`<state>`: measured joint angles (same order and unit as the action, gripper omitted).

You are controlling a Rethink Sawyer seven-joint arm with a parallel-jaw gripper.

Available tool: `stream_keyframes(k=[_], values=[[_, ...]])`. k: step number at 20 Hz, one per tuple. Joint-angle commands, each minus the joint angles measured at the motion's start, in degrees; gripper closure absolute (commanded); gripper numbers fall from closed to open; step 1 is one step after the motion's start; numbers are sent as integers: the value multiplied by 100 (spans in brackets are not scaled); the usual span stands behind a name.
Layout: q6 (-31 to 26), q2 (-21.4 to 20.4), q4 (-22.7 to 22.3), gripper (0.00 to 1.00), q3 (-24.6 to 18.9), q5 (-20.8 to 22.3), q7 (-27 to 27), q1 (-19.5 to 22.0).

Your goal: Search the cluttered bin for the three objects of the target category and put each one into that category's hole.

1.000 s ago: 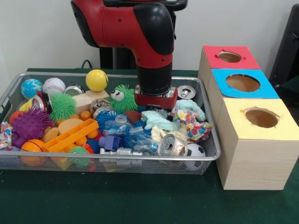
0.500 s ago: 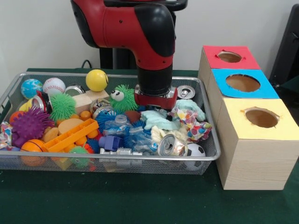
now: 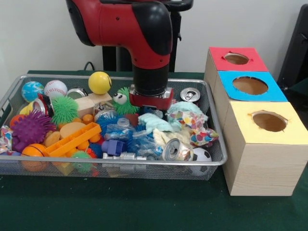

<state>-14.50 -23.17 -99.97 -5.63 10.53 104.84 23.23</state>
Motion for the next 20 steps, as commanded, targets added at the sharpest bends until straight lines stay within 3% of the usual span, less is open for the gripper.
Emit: stream_keyframes(k=[1,11,20], values=[[4,399,531,0,262,850,-470,644],[-17,315,714,0,21,1645,-664,1045],[25,357,750,0,-161,1884,-481,1237]])
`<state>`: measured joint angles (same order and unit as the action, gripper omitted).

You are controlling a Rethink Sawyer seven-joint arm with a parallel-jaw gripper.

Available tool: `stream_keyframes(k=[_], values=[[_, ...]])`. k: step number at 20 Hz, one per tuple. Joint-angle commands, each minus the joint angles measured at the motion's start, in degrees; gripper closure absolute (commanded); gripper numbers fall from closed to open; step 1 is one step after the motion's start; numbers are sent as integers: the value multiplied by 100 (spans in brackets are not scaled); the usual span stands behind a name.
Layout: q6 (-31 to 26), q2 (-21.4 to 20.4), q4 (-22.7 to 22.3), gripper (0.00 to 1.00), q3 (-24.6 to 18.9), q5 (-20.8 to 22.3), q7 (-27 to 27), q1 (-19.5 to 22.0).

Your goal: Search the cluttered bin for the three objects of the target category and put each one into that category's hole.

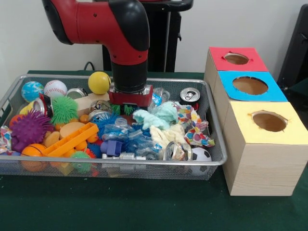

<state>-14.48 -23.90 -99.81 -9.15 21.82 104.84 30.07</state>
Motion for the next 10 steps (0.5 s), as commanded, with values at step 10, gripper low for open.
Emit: stream_keyframes(k=[10], values=[[-310,403,846,0,-251,1312,-959,1075]])
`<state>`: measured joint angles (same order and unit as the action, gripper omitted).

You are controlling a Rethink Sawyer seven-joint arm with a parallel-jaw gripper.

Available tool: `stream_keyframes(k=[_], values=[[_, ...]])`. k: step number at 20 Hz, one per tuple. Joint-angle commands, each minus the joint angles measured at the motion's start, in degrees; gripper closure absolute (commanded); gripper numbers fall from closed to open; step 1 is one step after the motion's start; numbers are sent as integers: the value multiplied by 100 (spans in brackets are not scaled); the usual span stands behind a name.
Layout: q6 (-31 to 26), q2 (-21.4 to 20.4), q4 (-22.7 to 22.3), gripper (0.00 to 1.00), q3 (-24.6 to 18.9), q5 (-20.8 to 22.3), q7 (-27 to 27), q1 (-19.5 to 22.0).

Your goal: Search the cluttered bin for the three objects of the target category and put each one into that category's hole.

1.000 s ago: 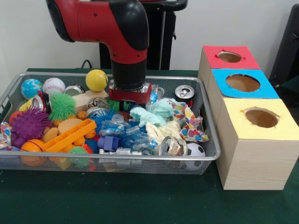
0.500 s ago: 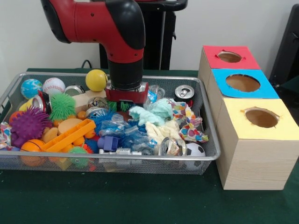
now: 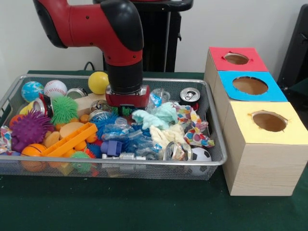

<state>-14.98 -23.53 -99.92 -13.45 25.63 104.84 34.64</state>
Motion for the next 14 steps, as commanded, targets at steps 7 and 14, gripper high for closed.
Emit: stream_keyframes(k=[7,14], values=[[-565,219,999,0,-38,1328,-1174,755],[-896,-104,824,0,-115,1476,-1152,825]])
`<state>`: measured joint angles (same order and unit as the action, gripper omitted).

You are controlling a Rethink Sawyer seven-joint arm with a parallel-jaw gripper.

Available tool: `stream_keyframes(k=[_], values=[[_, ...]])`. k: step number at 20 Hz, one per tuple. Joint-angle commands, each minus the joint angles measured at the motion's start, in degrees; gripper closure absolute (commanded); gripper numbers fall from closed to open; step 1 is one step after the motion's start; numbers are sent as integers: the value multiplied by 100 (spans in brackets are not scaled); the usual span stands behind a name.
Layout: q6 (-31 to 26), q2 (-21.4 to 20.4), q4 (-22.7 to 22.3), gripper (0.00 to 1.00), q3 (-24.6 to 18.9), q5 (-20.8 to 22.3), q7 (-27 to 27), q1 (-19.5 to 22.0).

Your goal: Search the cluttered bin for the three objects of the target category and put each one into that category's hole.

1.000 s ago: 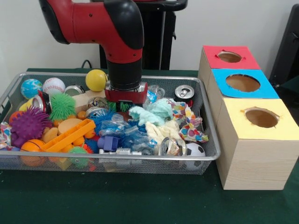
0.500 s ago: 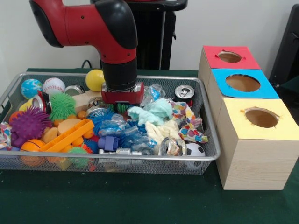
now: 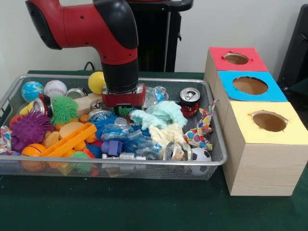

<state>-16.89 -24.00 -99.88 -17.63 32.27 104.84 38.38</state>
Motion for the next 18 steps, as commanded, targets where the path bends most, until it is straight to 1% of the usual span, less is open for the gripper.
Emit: stream_keyframes(k=[1,4,6,9,15,18], values=[[-713,-92,812,0,311,848,-1144,442],[-882,-156,821,0,216,879,-1268,515],[-943,-128,833,0,130,882,-1322,576],[-794,-26,850,0,103,945,-1151,584],[-842,-114,848,0,93,1041,-1122,568],[-822,-84,868,0,72,1046,-1065,571]])
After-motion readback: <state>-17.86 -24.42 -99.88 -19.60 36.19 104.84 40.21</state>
